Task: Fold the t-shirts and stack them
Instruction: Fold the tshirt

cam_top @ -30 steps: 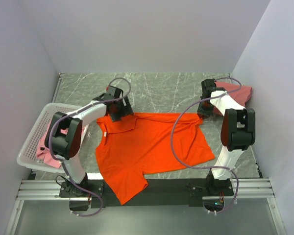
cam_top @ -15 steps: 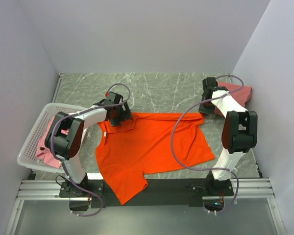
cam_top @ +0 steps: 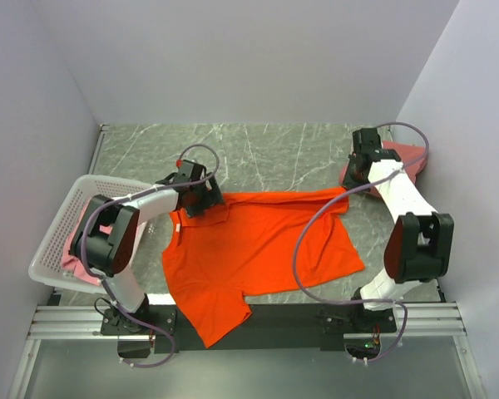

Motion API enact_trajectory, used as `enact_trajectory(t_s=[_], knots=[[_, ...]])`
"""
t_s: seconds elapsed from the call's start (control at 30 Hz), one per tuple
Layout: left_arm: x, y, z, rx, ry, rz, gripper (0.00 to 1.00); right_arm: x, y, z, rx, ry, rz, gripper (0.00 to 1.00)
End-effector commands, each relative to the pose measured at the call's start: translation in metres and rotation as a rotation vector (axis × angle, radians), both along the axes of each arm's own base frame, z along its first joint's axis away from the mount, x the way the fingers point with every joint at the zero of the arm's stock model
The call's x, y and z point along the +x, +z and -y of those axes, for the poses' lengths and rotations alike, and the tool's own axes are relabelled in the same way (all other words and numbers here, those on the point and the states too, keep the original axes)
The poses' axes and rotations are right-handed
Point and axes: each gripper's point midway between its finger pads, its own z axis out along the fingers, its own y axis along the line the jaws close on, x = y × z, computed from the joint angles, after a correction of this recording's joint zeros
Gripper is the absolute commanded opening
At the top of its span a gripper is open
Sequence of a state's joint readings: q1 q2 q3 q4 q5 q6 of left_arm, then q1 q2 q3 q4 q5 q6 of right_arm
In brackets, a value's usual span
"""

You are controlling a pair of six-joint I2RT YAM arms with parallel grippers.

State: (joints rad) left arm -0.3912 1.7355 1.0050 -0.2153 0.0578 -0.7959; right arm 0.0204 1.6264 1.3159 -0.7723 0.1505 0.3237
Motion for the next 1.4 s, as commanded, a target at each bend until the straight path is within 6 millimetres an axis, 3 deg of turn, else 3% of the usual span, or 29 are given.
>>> enact_trajectory(t_s=[0.0,0.27,0.57,0.8,1.0,1.1,1.13,1.2,1.3,1.37], knots=[[-0.033,-0.023,-0.024,0.086,0.030,-0.111,0.88,-0.023,0.010,-0.009,0.024,0.027,0.013,0.00],[-0.039,-0.030,-0.043,0.102,0.069,-0.135,0.90,-0.055,0.001,-0.037,0.031,0.094,-0.014,0.00],[-0.036,-0.017,-0.053,0.095,0.087,-0.112,0.90,-0.086,-0.018,-0.038,0.007,0.085,-0.087,0.00],[-0.035,-0.012,-0.053,0.090,0.073,-0.115,0.90,-0.115,-0.047,-0.040,-0.024,0.074,-0.178,0.00],[-0.041,0.001,-0.045,0.059,0.009,-0.111,0.91,-0.111,-0.053,-0.036,-0.071,0.074,-0.203,0.00],[-0.047,0.011,-0.043,0.044,-0.021,-0.111,0.91,-0.108,-0.056,-0.035,-0.080,0.079,-0.225,0.22],[-0.047,0.018,-0.042,0.039,-0.025,-0.099,0.91,-0.106,-0.055,-0.036,-0.080,0.081,-0.224,0.33],[-0.047,0.027,-0.043,0.041,-0.022,-0.087,0.92,-0.094,-0.046,-0.040,-0.068,0.087,-0.196,0.43],[-0.036,0.045,-0.046,0.046,-0.002,-0.039,0.93,-0.071,-0.031,-0.047,-0.032,0.096,-0.147,0.47],[-0.021,0.057,-0.044,0.035,0.012,-0.015,0.93,-0.058,-0.031,-0.049,-0.022,0.102,-0.150,0.47]])
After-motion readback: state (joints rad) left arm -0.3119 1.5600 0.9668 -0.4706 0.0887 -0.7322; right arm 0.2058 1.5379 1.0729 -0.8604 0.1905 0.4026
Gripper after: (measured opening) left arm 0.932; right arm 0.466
